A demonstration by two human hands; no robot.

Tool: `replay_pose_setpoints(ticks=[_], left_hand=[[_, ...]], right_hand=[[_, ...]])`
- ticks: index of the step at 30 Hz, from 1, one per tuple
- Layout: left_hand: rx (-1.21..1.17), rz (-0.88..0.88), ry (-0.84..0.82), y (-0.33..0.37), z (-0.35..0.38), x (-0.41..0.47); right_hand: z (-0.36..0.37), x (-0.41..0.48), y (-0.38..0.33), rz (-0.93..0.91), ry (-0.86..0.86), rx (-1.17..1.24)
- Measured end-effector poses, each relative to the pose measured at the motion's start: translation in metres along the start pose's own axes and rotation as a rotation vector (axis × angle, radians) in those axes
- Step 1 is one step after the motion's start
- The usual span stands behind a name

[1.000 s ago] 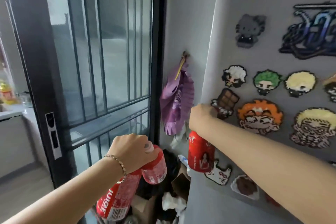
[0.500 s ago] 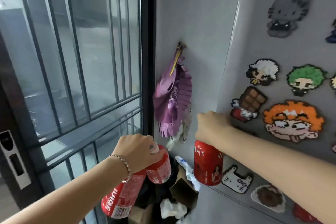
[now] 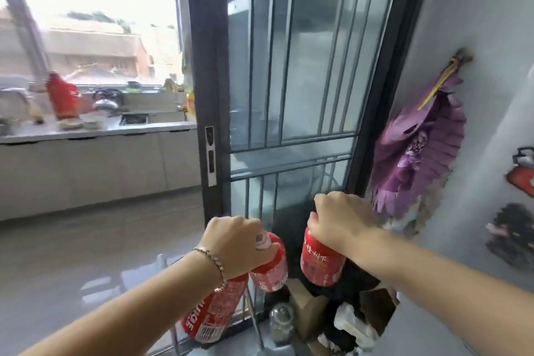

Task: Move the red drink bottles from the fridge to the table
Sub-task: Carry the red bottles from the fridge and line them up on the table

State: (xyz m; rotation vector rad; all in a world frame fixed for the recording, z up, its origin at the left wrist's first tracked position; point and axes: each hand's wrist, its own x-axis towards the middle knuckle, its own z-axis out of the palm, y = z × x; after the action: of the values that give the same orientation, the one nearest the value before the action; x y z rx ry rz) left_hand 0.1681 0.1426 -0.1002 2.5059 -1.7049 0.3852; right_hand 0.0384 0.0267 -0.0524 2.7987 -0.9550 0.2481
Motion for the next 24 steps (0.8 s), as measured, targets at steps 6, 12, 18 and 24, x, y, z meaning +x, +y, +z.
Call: replay_pose_setpoints(ticks=[6,12,18,24], left_hand=[[0.122,-0.339,-0.03,-0.018,-0.021,-0.138],[0.199,-0.667,-0.101,-0.042,-0.057,-0.294],[0.302,-1.022,-0.121,-0.058,-0.094,-0.465],[0.299,-1.297,-0.151,-0.069,-0.134,-0.64]], right_hand=[[-0.008,-0.043,-0.091,-0.379,0.052,0.138],[-0.027,-0.112,-0.213,-0.774,0.055,0.191],[-0.05,-0.209,-0.35,-1.132,0.042,0.239],[-0.074,-0.327,-0.491,-1.36,0.001,0.28]])
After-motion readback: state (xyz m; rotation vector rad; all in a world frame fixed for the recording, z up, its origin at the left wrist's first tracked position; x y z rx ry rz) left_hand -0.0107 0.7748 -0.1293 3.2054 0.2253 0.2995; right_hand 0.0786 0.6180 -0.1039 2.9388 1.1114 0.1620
